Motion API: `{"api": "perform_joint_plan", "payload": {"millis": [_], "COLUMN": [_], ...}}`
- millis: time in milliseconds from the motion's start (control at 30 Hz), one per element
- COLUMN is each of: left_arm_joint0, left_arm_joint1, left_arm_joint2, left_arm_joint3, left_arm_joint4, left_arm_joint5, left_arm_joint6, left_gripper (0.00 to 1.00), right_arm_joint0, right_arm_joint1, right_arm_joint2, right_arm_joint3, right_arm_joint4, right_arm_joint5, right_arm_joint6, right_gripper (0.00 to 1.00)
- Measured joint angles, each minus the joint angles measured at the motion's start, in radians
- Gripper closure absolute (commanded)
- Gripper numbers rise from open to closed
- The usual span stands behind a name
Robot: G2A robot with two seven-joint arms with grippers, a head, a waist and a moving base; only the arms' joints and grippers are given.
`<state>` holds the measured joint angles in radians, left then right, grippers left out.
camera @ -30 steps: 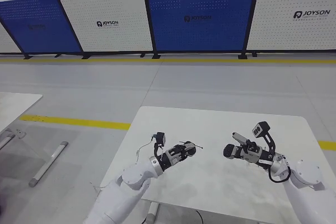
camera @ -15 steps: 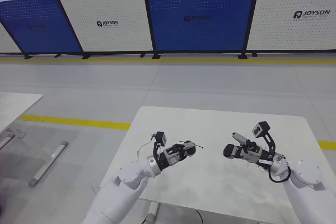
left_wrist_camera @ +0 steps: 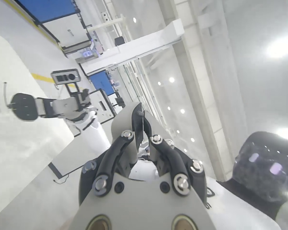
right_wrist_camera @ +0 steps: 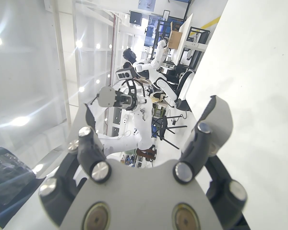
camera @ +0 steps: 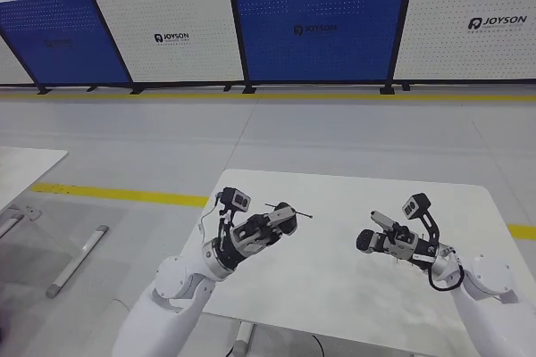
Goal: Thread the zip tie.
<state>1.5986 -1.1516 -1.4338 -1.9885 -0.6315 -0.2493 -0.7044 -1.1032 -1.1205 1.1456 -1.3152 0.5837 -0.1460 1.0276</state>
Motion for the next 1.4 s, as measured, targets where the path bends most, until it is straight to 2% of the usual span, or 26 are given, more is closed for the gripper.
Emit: {"api": "perform_joint_plan", "payload": {"millis": [33, 133, 200, 300, 500, 667, 833, 933, 1033, 1167, 1400], "left_arm_joint0": [0.015, 0.046, 0.055, 0.052, 0.011, -0.024, -0.065, -0.087, -0.108, -0.119, -0.119], "left_arm_joint1": [0.002, 0.004, 0.006, 0.006, 0.006, 0.004, -0.002, -0.006, -0.010, -0.010, -0.011], "left_arm_joint2": [-0.012, -0.031, -0.036, -0.030, 0.009, 0.052, 0.112, 0.147, 0.171, 0.183, 0.187], "left_arm_joint3": [-0.026, -0.070, -0.079, -0.068, -0.002, 0.090, 0.202, 0.255, 0.296, 0.322, 0.322], "left_arm_joint4": [-0.004, -0.005, 0.005, 0.030, 0.101, 0.134, 0.218, 0.283, 0.287, 0.294, 0.280], "left_arm_joint5": [-0.007, -0.014, -0.013, -0.002, 0.055, 0.096, 0.103, 0.091, 0.090, 0.085, 0.099], "left_arm_joint6": [-0.005, -0.012, -0.009, 0.007, 0.050, 0.071, 0.126, 0.175, 0.196, 0.197, 0.209], "left_gripper": [1.00, 1.00, 1.00, 1.00, 1.00, 1.00, 1.00, 1.00, 1.00, 1.00, 1.00], "right_arm_joint0": [0.000, 0.000, 0.000, 0.000, 0.000, 0.000, 0.000, 0.000, 0.000, 0.000, 0.000], "right_arm_joint1": [0.000, 0.000, 0.000, 0.000, 0.000, 0.000, 0.000, 0.000, 0.000, 0.000, 0.000], "right_arm_joint2": [0.000, 0.000, 0.000, 0.000, 0.000, 0.000, 0.000, 0.000, 0.000, 0.000, 0.000], "right_arm_joint3": [0.000, 0.000, 0.000, 0.000, 0.000, 0.000, 0.000, 0.000, 0.000, 0.000, 0.000], "right_arm_joint4": [0.000, 0.000, 0.000, 0.000, 0.000, 0.000, 0.000, 0.000, 0.000, 0.000, 0.000], "right_arm_joint5": [0.000, 0.000, 0.000, 0.000, 0.000, 0.000, 0.000, 0.000, 0.000, 0.000, 0.000], "right_arm_joint6": [0.000, 0.000, 0.000, 0.000, 0.000, 0.000, 0.000, 0.000, 0.000, 0.000, 0.000], "right_gripper": [0.00, 0.00, 0.00, 0.00, 0.00, 0.00, 0.00, 0.00, 0.00, 0.00, 0.00]}}
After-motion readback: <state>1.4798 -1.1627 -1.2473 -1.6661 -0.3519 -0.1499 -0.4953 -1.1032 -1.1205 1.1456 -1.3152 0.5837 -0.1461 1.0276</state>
